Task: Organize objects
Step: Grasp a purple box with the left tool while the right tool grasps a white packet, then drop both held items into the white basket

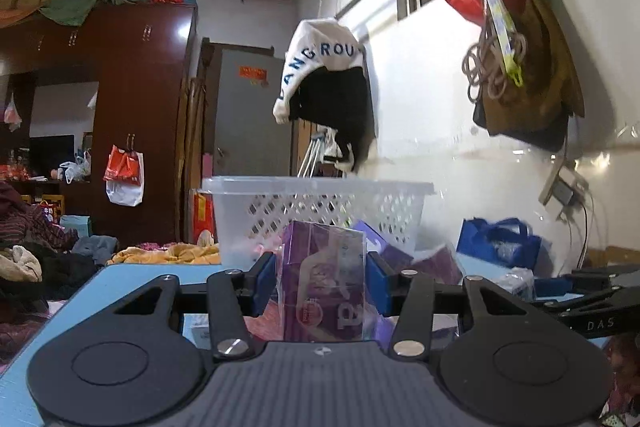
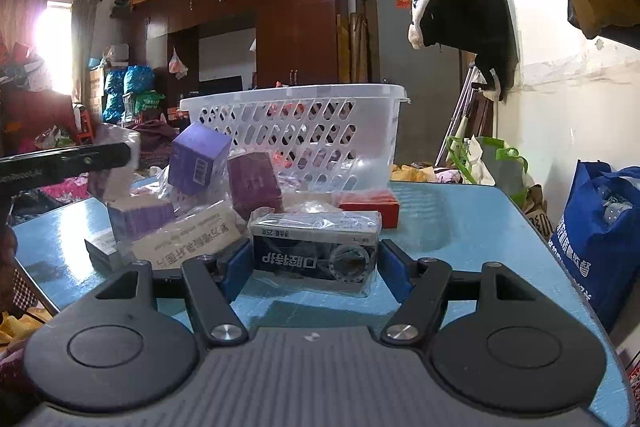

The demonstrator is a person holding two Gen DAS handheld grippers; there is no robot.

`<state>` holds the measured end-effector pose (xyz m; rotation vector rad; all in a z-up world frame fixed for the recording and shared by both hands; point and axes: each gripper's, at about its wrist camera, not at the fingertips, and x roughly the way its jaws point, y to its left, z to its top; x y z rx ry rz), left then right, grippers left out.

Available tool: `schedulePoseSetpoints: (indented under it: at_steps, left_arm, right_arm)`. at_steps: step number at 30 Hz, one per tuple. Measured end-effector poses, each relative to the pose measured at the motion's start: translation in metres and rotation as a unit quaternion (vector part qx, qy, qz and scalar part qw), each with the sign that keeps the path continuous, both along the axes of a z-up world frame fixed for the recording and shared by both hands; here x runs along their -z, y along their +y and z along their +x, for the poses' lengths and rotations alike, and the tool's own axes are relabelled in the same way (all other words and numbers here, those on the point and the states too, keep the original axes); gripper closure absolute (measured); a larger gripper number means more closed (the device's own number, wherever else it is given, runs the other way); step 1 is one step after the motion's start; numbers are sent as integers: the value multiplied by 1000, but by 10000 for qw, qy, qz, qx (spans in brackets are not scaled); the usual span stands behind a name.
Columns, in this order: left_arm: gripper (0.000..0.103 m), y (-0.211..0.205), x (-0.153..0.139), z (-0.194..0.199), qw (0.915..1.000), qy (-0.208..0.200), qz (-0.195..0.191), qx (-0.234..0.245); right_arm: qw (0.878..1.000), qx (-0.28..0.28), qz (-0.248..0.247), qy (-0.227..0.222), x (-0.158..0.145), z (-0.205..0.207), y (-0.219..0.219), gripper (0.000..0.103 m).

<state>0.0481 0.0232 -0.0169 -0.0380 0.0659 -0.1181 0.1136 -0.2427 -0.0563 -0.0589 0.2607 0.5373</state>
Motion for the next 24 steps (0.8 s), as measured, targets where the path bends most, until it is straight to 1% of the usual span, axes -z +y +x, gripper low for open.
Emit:
schedulePoseSetpoints:
  at_steps: [7, 13, 16, 18, 20, 22, 24]
  left_arm:
    - [51, 8, -4, 0, 9999, -80, -118, -72]
    - [51, 11, -3, 2, 9999, -38, -138, -88]
    - [51, 13, -4, 2, 9997, -44, -226, -86]
    - [51, 16, -6, 4, 9994, -34, -342, -57]
    - [51, 18, -11, 10, 9989, 2, -478, 10]
    - [51, 20, -22, 21, 9982, 49, -589, 113]
    - [51, 21, -39, 38, 9974, 104, -688, 212]
  right_arm:
    - [9999, 43, 75, -83, -3, 0, -3, 33]
    - [9999, 22, 78, -151, -6, 0, -2, 33]
    - [9998, -2, 93, -198, -10, 1, -2, 33]
    - [9995, -45, 84, -307, -18, 1, 2, 33]
    - [9987, -87, 107, -496, -34, 3, 7, 33]
    - [9971, -107, 205, -722, -52, 9, 13, 33]
    - [9961, -124, 221, -840, -71, 22, 23, 33]
